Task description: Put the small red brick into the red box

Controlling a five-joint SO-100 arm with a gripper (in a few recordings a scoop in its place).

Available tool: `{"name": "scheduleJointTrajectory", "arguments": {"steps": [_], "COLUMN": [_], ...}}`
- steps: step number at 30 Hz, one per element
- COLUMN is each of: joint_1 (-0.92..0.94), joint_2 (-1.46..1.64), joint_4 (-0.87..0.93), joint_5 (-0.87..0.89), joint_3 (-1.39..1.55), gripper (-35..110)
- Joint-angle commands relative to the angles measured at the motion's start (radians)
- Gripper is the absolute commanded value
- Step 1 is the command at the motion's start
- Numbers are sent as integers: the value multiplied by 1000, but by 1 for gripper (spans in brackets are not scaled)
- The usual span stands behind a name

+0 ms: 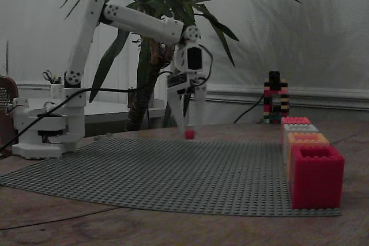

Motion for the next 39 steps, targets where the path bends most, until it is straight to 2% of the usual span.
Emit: {"name": "scheduleJointTrajectory", "arguments": {"steps": [1, 8, 23, 39], "joint_1": [43, 232, 692, 942], "joint_2": [112, 140, 95, -124], "joint_4": [-21, -127, -216, -482], "joint_5": [12, -34, -109, -179], "joint_3": [-80, -167, -417, -508], "gripper": [0, 0, 0, 0]}}
